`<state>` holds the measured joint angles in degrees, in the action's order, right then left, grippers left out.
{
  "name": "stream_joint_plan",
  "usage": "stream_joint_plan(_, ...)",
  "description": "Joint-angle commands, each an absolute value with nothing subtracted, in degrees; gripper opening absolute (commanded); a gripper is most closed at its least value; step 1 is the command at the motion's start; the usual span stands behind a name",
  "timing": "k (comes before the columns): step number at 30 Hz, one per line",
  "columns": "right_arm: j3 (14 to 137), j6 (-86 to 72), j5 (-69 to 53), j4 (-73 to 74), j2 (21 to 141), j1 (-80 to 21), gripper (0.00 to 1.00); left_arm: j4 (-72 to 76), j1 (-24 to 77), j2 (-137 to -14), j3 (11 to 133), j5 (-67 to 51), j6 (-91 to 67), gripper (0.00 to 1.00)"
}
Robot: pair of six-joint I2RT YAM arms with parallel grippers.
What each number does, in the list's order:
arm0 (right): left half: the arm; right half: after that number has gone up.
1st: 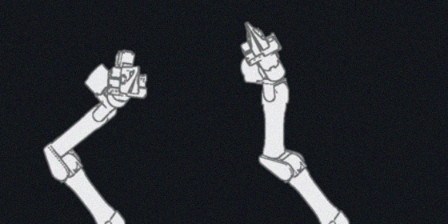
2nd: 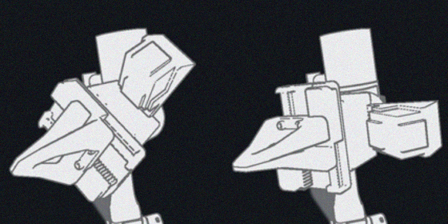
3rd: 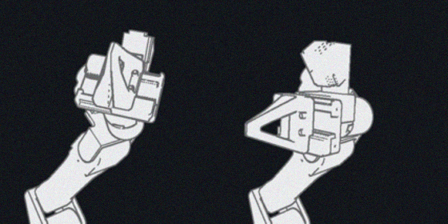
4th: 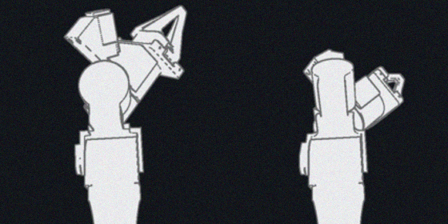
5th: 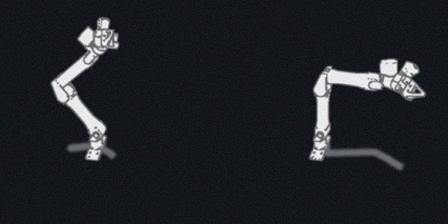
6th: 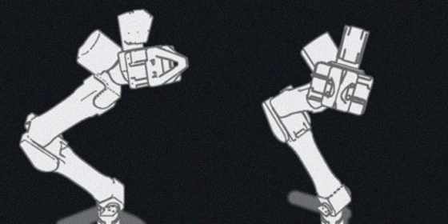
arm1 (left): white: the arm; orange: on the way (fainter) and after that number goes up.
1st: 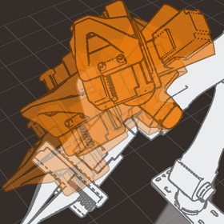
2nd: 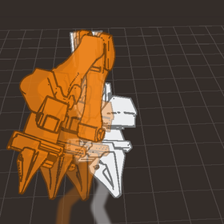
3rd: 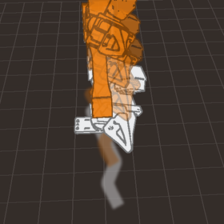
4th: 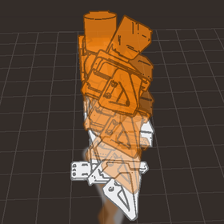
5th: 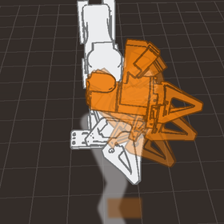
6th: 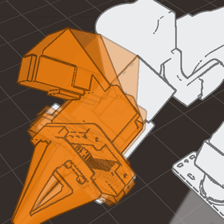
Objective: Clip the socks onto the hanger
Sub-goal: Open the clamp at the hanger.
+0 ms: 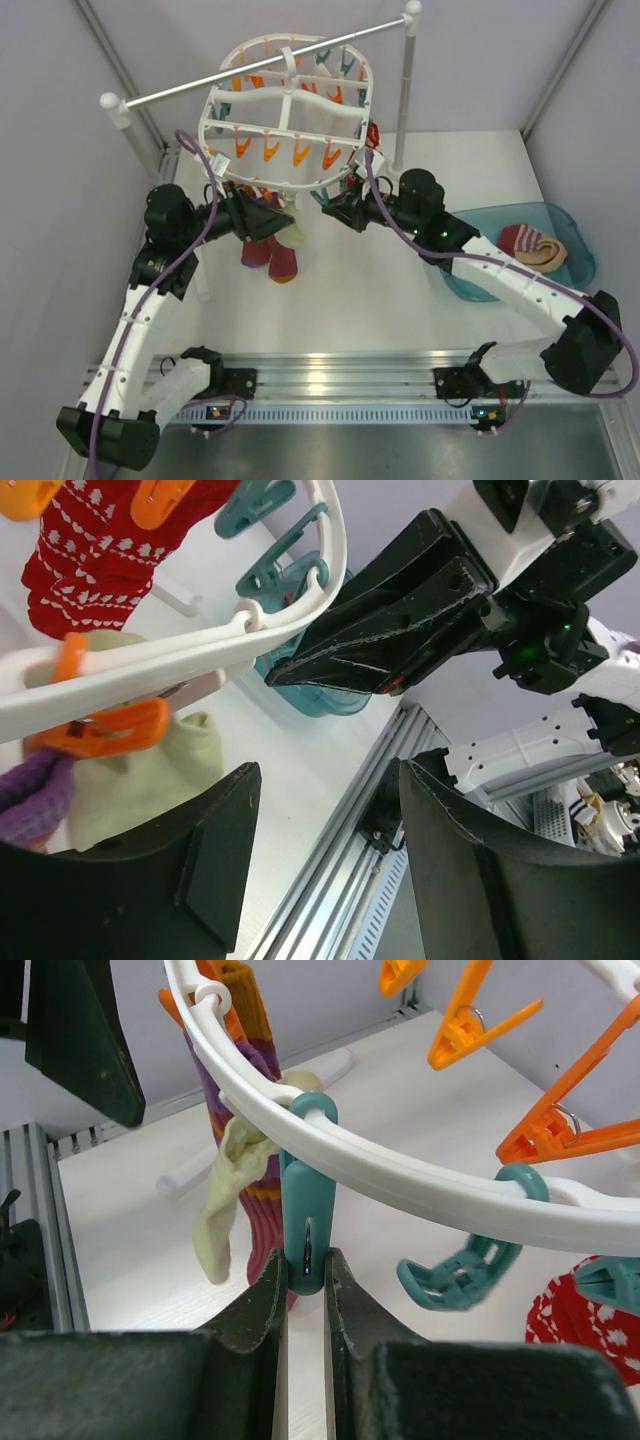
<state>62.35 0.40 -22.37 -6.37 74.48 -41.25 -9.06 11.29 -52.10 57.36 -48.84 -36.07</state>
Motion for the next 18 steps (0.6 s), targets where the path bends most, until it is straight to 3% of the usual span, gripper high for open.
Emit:
stream_joint_plan(1, 68.5, 0.4, -15.0, 1.7, 74.5, -45.8, 0.00, -5.5, 13.4, -53.2, 60.2, -47.7, -36.6, 0.62)
stream_joint_plan(11, 72.8, -3.9, -4.7, 6.0, 76.3, -52.2, 0.00, -4.6, 19.0, -56.9, 63.7, -38.6, -38.5, 0.63)
stream_joint_plan(18, 72.5, -5.1, -1.7, 5.3, 76.6, -53.7, 0.00, -6.2, 21.7, -57.4, 63.9, -26.0, -35.2, 0.65)
